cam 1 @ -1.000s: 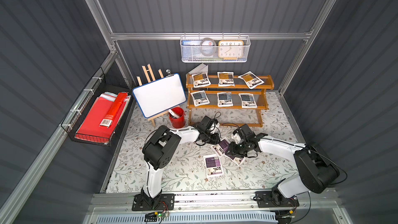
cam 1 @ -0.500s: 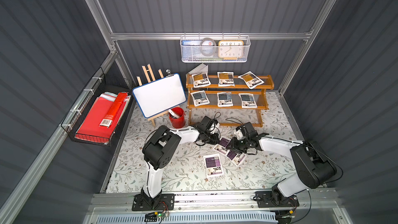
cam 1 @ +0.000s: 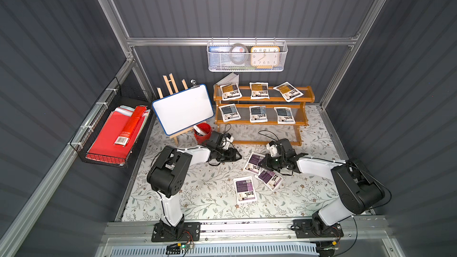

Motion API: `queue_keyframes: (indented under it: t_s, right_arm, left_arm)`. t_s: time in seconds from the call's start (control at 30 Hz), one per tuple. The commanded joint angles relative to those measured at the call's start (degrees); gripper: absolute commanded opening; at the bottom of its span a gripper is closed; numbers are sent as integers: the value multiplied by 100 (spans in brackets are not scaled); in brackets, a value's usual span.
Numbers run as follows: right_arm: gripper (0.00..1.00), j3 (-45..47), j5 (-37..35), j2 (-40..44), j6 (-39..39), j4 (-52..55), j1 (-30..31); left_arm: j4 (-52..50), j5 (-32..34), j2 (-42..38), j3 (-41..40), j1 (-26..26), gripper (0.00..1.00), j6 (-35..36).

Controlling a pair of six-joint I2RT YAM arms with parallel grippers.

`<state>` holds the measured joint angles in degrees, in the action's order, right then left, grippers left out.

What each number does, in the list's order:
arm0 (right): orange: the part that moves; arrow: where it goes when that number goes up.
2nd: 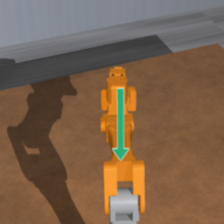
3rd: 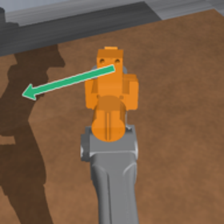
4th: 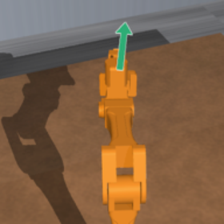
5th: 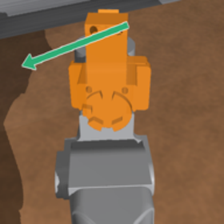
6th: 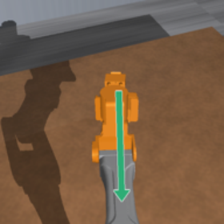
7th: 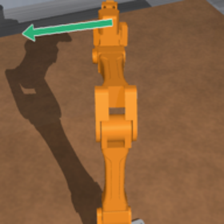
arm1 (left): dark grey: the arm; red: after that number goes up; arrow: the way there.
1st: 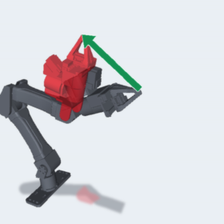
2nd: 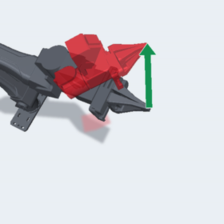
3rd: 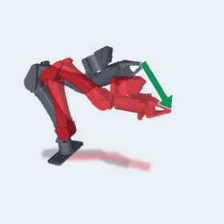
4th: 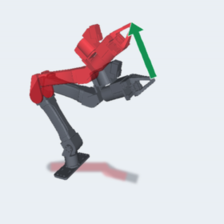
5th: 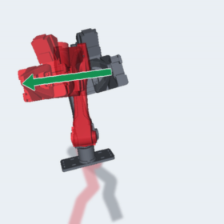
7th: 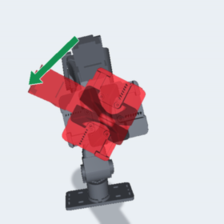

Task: Place the bagged coffee beans on the shelf by color
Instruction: Pick up the bagged coffee beans at the center of the board.

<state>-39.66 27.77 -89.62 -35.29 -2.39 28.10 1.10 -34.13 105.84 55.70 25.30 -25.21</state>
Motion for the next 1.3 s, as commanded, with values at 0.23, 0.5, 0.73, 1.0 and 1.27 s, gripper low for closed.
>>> queue_keyframes:
  t_s: [0.23,0.5,0.73,1.0,1.27]
  right_arm:
    - [0,37,1055,369,341,-760,1]
    - [0,39,1123,199,75,-1140,1]
    - [0,-206,1247,25,55,-1193,11]
    - [0,-467,1361,-181,-13,-1254,111]
    - [0,-660,1260,-516,-81,-1363,330]
  left_arm:
    - [1489,-1976,-200,-824,-302,74,-397]
    - [1603,-2484,-382,-1005,-403,73,-278]
    - [2047,-2624,-339,-1217,-403,71,-540]
    - [2368,-2673,-59,-1079,-399,66,-733]
    - [2843,-2831,39,-969,-403,24,-1125]
